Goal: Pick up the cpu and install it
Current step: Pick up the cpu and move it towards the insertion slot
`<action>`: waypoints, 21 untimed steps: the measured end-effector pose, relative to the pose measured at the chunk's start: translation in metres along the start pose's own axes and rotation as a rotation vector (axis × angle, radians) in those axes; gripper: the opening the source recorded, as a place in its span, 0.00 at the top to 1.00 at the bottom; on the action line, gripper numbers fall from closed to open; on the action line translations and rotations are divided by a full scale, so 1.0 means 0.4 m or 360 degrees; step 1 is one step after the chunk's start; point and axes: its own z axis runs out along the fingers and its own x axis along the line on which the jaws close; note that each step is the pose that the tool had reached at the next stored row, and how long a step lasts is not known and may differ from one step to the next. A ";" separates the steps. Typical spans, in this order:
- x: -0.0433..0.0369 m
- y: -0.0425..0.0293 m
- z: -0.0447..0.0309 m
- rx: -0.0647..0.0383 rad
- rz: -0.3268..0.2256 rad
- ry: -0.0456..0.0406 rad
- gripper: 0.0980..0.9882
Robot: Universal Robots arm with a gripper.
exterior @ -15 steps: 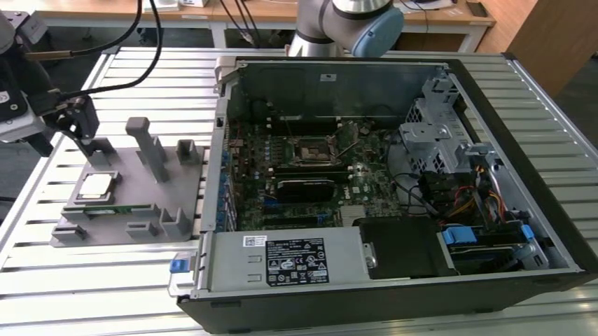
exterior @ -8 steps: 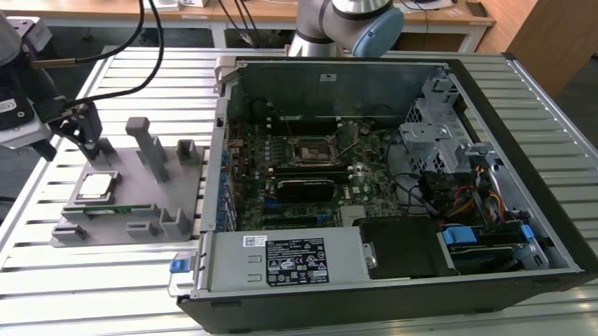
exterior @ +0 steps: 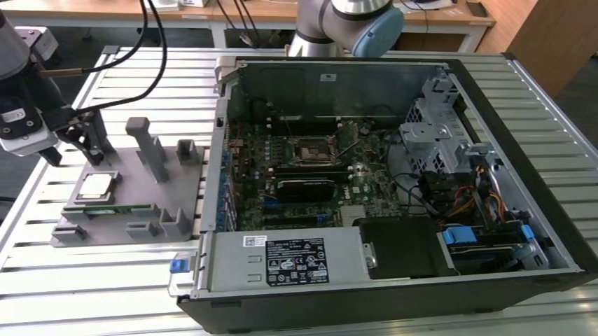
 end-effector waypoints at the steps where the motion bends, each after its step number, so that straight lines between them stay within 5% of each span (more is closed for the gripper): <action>1: 0.000 0.000 0.002 0.0000 0.0000 0.0000 0.38; 21: 0.005 -0.002 0.076 0.0000 -0.0008 -0.0002 0.38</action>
